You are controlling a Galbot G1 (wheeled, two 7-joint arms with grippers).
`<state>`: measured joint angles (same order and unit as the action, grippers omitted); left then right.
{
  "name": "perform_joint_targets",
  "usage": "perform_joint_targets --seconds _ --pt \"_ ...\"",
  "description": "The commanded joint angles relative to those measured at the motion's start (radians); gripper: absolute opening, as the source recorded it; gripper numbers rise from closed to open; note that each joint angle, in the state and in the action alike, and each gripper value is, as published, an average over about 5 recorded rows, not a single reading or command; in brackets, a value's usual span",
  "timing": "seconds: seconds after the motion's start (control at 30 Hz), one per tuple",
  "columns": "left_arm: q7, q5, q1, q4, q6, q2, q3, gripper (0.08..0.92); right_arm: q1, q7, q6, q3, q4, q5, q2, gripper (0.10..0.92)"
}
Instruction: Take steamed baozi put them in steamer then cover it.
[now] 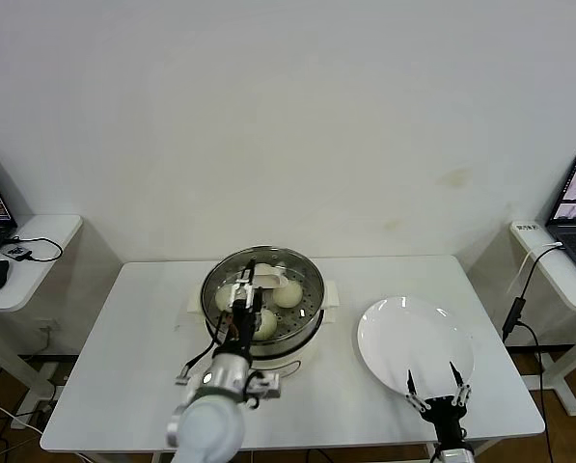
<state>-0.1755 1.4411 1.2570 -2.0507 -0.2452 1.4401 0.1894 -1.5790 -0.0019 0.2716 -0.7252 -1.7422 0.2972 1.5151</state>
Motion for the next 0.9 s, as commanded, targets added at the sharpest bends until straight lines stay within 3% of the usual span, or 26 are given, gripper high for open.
perform_joint_targets --seconds 0.03,0.13,0.33,0.5,0.7,0.9 --pt "0.238 -0.921 0.403 -0.258 0.189 -0.154 0.237 0.812 -0.017 -0.013 0.023 0.01 -0.024 -0.072 -0.015 0.823" --pt "0.291 -1.301 0.488 -0.224 0.309 -0.172 0.359 0.821 -0.037 -0.029 0.025 0.029 -0.048 -0.133 -0.039 0.823" --pt "0.322 -1.633 0.575 -0.142 0.38 -0.188 0.462 0.823 -0.094 -0.065 -0.016 0.061 -0.114 -0.218 -0.085 0.823" --pt "0.328 -1.725 0.604 -0.081 0.459 -0.183 0.468 0.823 -0.167 -0.113 -0.07 0.079 -0.167 -0.297 -0.141 0.823" --pt "0.296 -1.798 0.591 0.02 0.464 -0.181 0.479 0.823 -0.21 -0.156 -0.102 0.084 -0.213 -0.387 -0.157 0.823" --pt "0.276 -1.782 0.596 0.035 0.444 -0.167 0.49 0.823 -0.227 -0.174 -0.118 0.107 -0.245 -0.425 -0.154 0.823"
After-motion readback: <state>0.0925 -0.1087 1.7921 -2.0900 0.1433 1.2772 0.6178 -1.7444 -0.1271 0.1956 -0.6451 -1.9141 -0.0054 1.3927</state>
